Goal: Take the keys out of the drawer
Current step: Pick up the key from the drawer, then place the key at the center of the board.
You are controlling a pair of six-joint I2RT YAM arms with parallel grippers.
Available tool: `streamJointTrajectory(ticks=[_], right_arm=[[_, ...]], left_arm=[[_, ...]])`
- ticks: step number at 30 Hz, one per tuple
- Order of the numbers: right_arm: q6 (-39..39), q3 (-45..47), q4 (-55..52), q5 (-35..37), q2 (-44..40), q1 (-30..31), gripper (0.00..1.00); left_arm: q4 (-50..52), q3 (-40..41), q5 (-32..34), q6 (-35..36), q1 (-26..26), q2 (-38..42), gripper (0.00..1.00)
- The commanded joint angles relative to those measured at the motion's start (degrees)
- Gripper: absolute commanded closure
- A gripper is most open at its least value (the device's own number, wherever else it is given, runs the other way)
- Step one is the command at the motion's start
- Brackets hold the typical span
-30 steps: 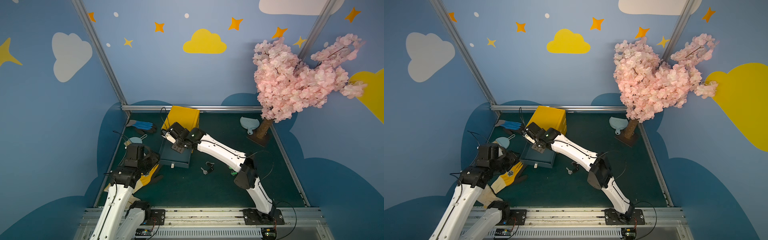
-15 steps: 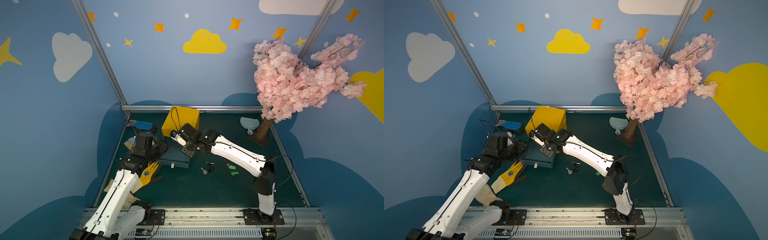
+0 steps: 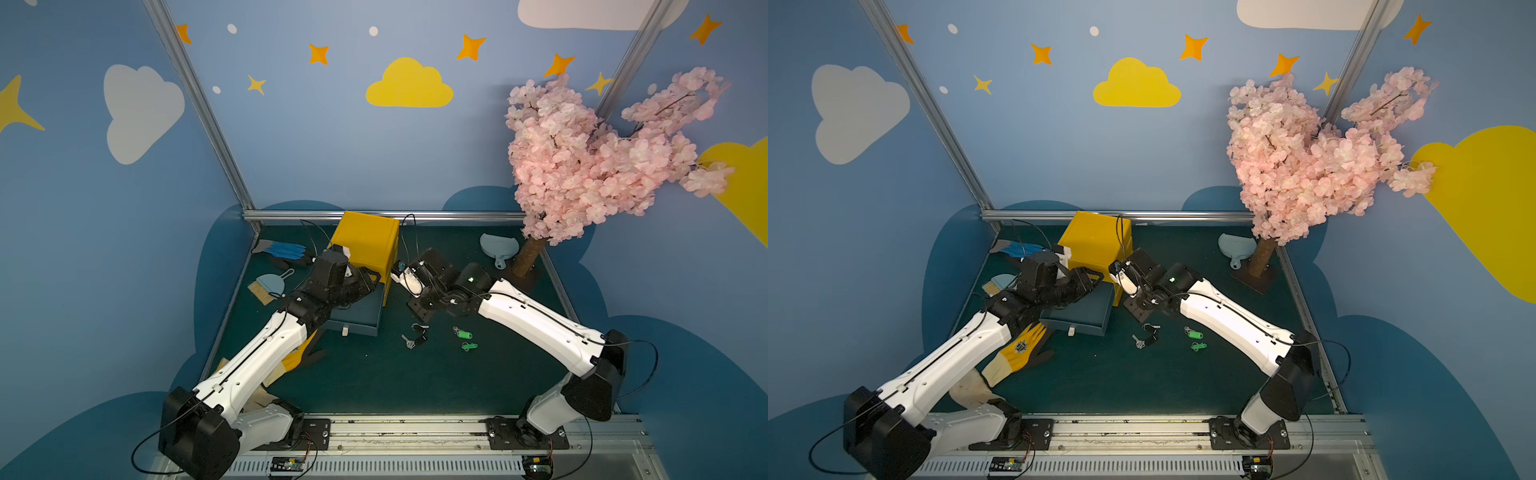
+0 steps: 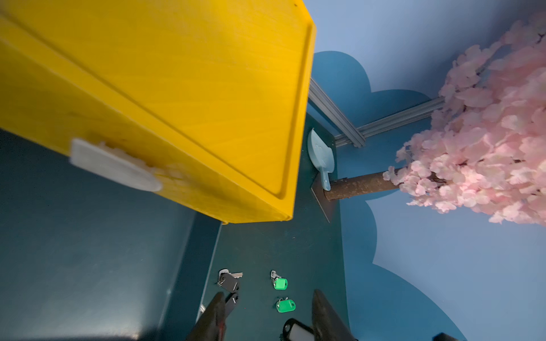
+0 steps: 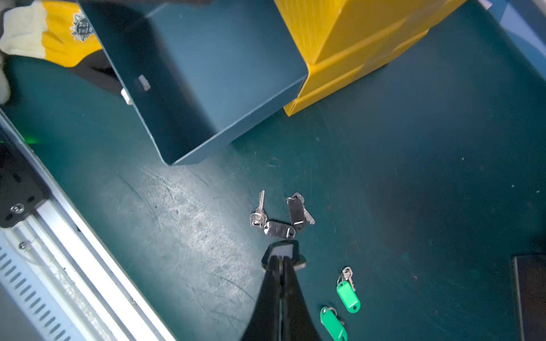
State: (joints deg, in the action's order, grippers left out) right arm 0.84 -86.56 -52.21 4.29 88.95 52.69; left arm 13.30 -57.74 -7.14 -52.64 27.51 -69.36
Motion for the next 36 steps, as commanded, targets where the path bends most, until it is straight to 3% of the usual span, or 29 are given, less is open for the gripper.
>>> streamJointTrajectory(ticks=[1,7,17,20,22,24,27,36], right_arm=[[-2.30,4.10,0.48,-3.09,-3.14,-1.38,1.00],[-4.98,13.30,5.80,-3.94,-4.98,-4.45,1.00],[-8.43,14.92,8.85,-8.55,3.60,-7.55,1.00],[-9.18,13.95,7.80,-8.58,5.48,-7.64,0.93],[-9.18,12.62,6.68,-9.15,5.71,-7.60,0.83],[-9.54,10.73,5.37,-9.23,5.54,-7.60,0.77],[-10.58,5.68,2.02,-9.70,6.03,-7.77,0.76],[-12.24,-23.23,-9.22,-14.50,14.85,-7.60,0.79]], left_arm=[[-5.51,-1.28,-2.93,1.61,0.86,-1.42,0.52],[-7.29,-2.80,-9.78,5.71,2.10,-4.17,0.52],[-3.82,-3.15,-9.98,6.58,3.17,-4.04,0.51],[-2.34,-2.39,-8.38,6.24,3.43,-2.92,0.51],[-1.91,-1.88,-7.37,6.08,3.50,-1.67,0.51],[-0.53,-1.50,-5.44,5.96,3.46,-0.04,0.51],[6.51,-1.67,-0.12,6.74,3.43,2.77,0.51],[24.19,5.13,8.64,7.06,3.35,19.86,0.57]])
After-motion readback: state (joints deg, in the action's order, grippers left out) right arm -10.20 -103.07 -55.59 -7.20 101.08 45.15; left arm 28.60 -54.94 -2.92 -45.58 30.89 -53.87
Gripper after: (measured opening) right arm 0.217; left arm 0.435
